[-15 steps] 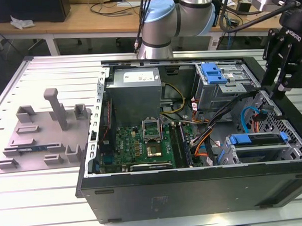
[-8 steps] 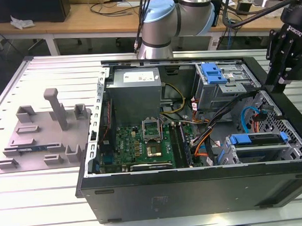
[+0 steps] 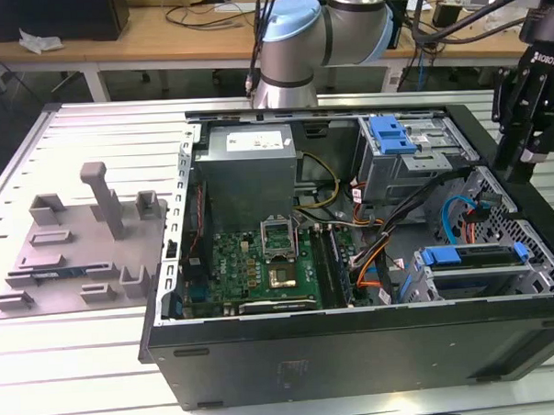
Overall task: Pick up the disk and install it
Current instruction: 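Insert the first disk wire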
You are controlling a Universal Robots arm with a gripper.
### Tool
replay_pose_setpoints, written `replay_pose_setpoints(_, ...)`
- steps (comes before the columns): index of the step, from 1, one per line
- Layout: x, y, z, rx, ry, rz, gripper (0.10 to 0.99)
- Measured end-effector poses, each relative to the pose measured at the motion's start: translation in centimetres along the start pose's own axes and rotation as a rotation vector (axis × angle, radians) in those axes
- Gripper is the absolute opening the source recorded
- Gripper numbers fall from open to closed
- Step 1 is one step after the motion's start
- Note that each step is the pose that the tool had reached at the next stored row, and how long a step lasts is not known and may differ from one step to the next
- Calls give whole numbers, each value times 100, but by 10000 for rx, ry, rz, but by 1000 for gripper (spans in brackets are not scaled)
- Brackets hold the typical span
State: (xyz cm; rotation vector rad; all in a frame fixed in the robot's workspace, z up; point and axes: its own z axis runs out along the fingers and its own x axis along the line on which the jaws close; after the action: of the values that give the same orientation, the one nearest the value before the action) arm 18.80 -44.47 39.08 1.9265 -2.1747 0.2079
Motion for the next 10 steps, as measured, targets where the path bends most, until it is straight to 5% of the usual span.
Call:
replay_pose_setpoints(1, -17, 1, 6, 23, 251, 21, 365)
replay_pose_setpoints(2, -29, 3, 12, 28, 310, 45, 365)
replay_pose_setpoints(10, -66, 5, 23, 284, 254, 603, 365)
